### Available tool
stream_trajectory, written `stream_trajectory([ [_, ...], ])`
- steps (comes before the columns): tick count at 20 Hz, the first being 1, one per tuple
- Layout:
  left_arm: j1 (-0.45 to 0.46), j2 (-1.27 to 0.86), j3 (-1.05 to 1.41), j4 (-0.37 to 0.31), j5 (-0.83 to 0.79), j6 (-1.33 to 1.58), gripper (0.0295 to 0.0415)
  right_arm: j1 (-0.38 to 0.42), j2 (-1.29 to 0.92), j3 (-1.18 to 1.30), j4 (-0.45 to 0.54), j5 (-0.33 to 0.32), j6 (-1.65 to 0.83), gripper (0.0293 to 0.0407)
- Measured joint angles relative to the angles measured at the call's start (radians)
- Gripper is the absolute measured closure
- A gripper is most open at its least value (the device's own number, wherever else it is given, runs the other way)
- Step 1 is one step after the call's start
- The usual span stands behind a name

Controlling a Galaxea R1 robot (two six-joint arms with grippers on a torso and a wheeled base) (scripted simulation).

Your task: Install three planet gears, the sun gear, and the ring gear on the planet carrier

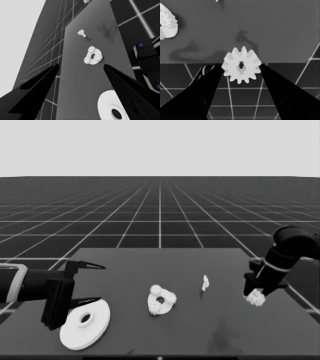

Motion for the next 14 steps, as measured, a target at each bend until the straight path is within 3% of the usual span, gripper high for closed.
stream_trajectory([
  [1,0.000,0.000,0.000,0.000,0.000,0.000,0.0326,0.002,0.000,-0.001,0.002,-0.001,0.000,0.0391],
  [2,0.000,0.000,0.000,0.000,0.000,0.000,0.0326,-0.005,0.207,-0.017,0.009,0.024,0.385,0.0390],
  [3,0.000,0.000,0.000,0.000,0.000,0.000,0.0326,-0.009,0.559,-0.127,0.005,0.037,0.542,0.0390],
  [5,0.000,0.000,0.000,0.000,0.000,0.000,0.0326,-0.013,0.889,-0.450,0.000,0.032,0.463,0.0390],
  [7,0.000,0.000,0.000,0.000,0.000,0.000,0.0326,-0.016,0.996,-0.616,-0.002,0.027,0.384,0.0391],
  [11,0.000,0.000,0.000,0.000,0.000,0.000,0.0326,-0.018,1.047,-0.708,-0.004,0.024,0.338,0.0391],
  [12,0.000,0.000,0.000,0.000,0.000,0.000,0.0326,-0.134,1.045,-0.700,-0.141,0.049,0.345,0.0390],
  [14,0.000,0.000,0.000,0.000,0.000,0.000,0.0326,-0.288,1.060,-0.755,-0.269,0.077,0.309,0.0391],
])
